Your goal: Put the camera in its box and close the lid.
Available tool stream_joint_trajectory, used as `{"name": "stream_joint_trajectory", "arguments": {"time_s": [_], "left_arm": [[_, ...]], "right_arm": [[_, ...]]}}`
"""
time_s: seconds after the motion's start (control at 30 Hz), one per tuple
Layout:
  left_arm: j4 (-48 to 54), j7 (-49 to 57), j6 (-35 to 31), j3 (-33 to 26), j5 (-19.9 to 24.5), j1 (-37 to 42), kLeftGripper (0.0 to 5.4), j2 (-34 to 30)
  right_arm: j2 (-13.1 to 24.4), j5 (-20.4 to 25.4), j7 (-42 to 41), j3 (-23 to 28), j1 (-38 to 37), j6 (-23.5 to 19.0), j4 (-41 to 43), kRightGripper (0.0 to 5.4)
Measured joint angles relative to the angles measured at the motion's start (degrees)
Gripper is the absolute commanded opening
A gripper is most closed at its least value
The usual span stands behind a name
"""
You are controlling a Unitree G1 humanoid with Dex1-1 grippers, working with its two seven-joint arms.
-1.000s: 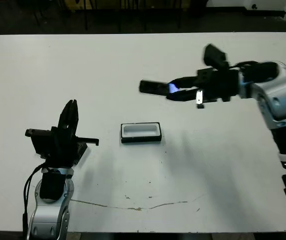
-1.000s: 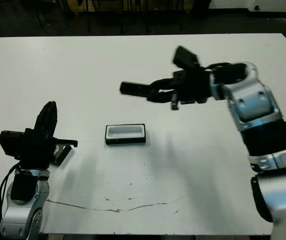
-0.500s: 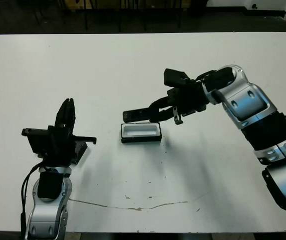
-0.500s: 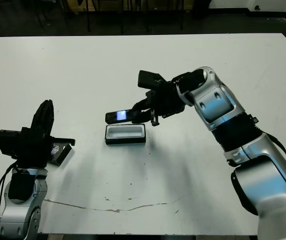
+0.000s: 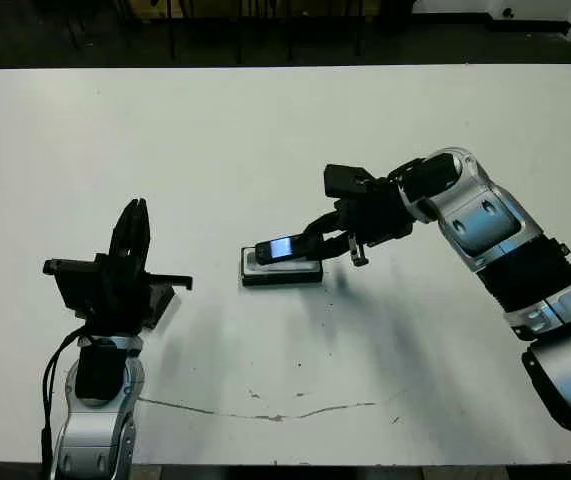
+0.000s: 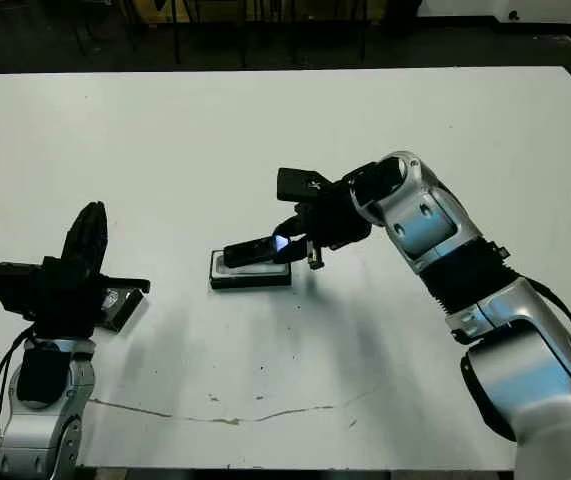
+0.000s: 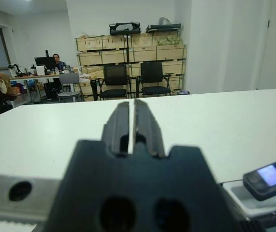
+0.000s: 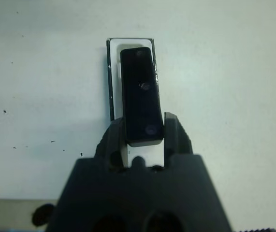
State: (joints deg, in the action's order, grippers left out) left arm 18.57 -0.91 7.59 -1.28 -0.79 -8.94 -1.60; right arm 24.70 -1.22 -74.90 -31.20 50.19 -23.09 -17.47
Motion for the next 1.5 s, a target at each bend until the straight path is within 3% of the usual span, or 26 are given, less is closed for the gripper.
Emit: {"name": "stream_joint_trajectory", "arguments": {"time_s": [1.3,1.5], "left_arm": [[-0.76,0.75,0.87,0.98,-0.85,-1.05,0.00,1.29],[-0.79,0.75,0.88,0.96,-0.76,-1.11,0.00,1.32]], "right_arm": [[-5.78,-4.49,-1.67,-2.30,1.11,-1.41,-4.00,0.53],[-4.82,-3.30,-3.82,-1.22,1.09,5.18,-5.36,1.58]]}}
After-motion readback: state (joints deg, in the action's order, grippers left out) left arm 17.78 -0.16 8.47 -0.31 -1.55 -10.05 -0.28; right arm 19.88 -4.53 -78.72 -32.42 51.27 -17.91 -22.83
